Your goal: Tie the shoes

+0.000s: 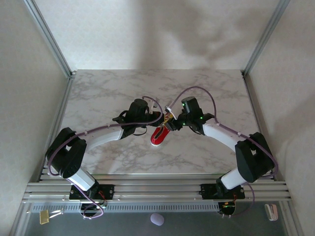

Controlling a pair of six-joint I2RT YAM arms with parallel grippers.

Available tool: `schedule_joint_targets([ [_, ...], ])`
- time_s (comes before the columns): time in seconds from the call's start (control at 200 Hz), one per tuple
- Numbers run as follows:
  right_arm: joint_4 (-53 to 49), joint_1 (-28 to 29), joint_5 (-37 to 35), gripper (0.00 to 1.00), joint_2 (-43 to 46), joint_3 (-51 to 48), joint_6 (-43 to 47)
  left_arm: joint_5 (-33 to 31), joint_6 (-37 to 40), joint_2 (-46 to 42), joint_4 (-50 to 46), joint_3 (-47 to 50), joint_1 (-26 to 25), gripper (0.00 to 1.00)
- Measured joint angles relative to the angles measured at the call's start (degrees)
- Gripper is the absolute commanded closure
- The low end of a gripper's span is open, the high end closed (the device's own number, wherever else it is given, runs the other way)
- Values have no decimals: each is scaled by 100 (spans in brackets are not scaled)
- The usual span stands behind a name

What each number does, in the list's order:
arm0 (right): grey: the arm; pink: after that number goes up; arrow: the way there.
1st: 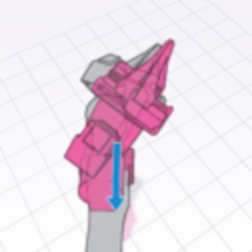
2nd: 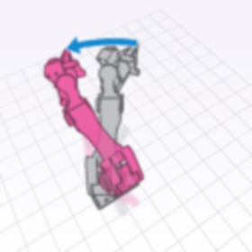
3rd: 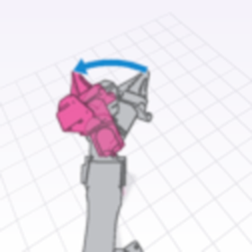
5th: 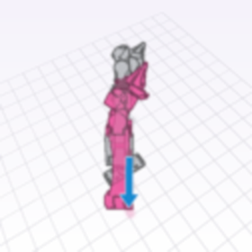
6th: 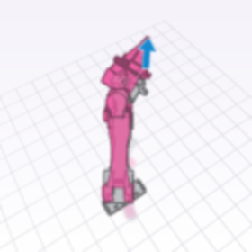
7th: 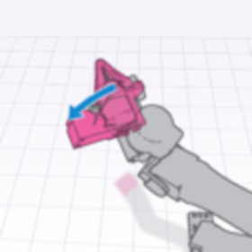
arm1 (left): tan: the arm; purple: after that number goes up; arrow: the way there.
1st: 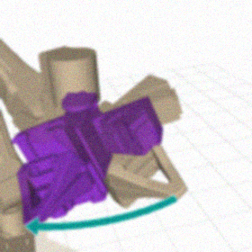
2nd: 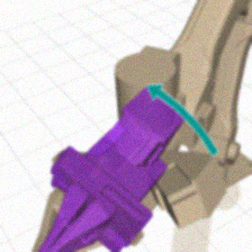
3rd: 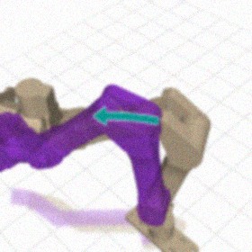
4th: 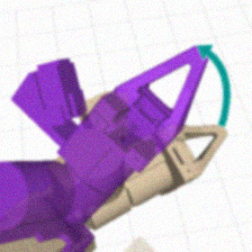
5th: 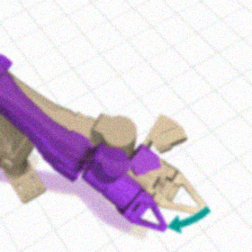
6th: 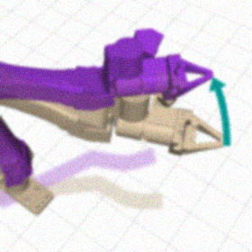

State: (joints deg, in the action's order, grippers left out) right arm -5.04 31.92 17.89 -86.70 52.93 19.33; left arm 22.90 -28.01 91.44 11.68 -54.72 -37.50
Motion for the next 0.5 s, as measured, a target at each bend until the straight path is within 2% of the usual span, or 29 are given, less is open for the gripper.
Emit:
schedule_joint_targets([
  [0.135,168,0,-76,73,-133,15,28,2,-7,0,2,-28,0,100],
  [0.24,319,0,-140,100,-192,15,-63,0,-26,0,2,-31,0,100],
  [0.365,483,0,-166,100,-192,13,-214,-2,-31,0,22,-31,11,100],
  [0.4,511,0,-168,100,-192,9,-247,-2,-31,0,26,-31,11,93],
  [0.5,662,0,-181,100,-179,-66,-415,-20,-33,-4,46,-28,22,62],
])
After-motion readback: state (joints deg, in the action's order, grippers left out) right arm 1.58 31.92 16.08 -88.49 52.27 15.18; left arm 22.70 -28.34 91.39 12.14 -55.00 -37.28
